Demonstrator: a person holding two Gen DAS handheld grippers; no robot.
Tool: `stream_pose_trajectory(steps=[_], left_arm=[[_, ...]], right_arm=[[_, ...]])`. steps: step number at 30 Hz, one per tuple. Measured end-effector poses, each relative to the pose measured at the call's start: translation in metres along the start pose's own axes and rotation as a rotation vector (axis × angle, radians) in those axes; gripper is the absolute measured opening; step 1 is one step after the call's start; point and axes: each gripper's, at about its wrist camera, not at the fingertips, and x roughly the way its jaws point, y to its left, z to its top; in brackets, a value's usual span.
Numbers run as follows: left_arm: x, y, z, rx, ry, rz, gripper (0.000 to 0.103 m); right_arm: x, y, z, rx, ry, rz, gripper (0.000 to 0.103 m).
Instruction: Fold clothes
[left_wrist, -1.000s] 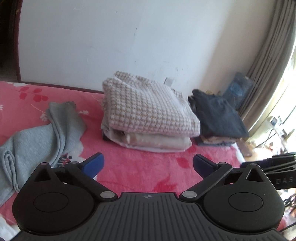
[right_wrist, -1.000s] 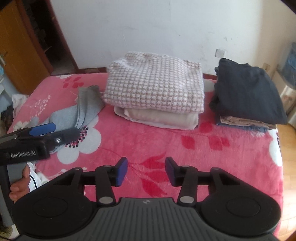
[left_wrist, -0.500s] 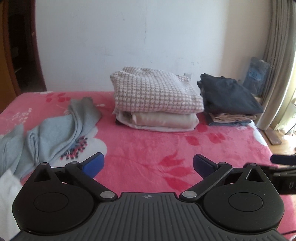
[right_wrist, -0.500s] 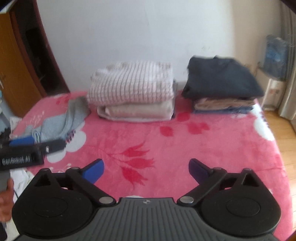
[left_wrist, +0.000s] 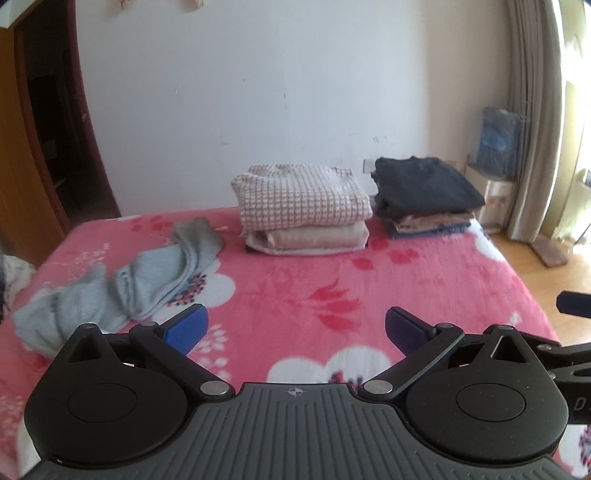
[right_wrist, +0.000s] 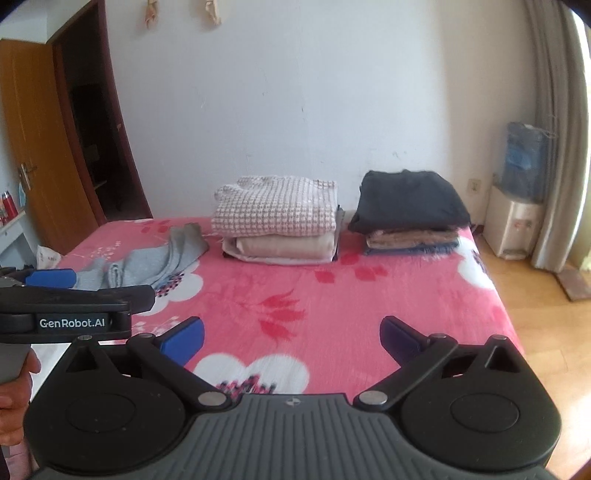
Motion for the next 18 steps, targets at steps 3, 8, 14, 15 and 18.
stream_pose_trajectory(steps=[3, 8, 14, 15, 18], left_arm=[[-0.022, -0.002, -0.009, 0.011, -0.003, 0.021, 0.103], [-0.046, -0.002, -0.021, 0.007, -0.025, 0.066, 0.103], [-0.064, 0.002, -0.026, -0.024, -0.049, 0.096, 0.103], [-0.067, 0.003, -0.026, -0.033, -0.053, 0.097, 0.103], [-0.073, 0.004, -0.027, -0.060, -0.058, 0.109, 0.103]], right_arm=[[-0.023, 0.009, -0.012, 0.027, 0.007, -0.029, 0.103], [-0.053, 0.021, -0.030, 0.052, -0.007, -0.051, 0.103], [-0.074, 0.024, -0.041, 0.095, -0.004, -0.102, 0.103], [-0.077, 0.025, -0.043, 0.093, -0.009, -0.118, 0.103], [-0.085, 0.029, -0.047, 0.074, -0.027, -0.158, 0.103]])
